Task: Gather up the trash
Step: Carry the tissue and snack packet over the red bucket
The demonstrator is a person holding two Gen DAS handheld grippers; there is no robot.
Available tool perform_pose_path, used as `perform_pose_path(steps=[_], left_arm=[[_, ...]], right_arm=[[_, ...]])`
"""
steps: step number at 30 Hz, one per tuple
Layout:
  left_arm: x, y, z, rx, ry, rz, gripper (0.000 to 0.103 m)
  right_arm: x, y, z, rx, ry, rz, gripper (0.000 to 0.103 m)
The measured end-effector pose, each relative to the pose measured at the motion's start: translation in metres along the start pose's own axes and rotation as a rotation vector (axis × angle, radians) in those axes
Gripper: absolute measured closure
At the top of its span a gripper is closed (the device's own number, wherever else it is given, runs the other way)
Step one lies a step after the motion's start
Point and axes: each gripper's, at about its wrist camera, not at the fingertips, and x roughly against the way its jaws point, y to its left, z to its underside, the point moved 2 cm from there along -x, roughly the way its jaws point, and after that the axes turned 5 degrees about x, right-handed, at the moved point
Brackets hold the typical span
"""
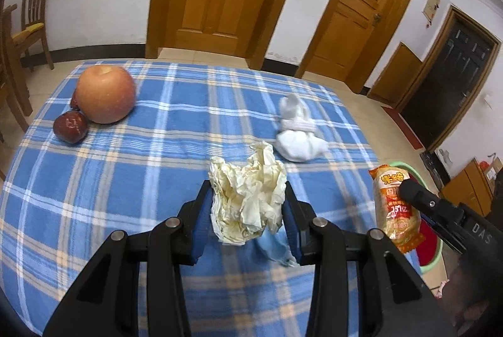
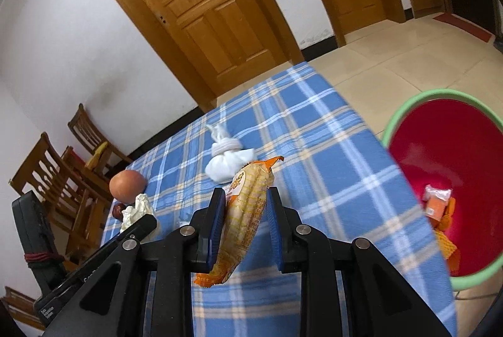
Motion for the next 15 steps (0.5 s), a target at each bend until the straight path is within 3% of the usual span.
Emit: perform_pose_path(steps=[15], left_arm=[[0.005,-0.082,0.024,-0.109,0.063,0.113,0.061]], right_arm=[[0.063,-0.075,0.007,-0.106,-0.068,0.084,0.077]])
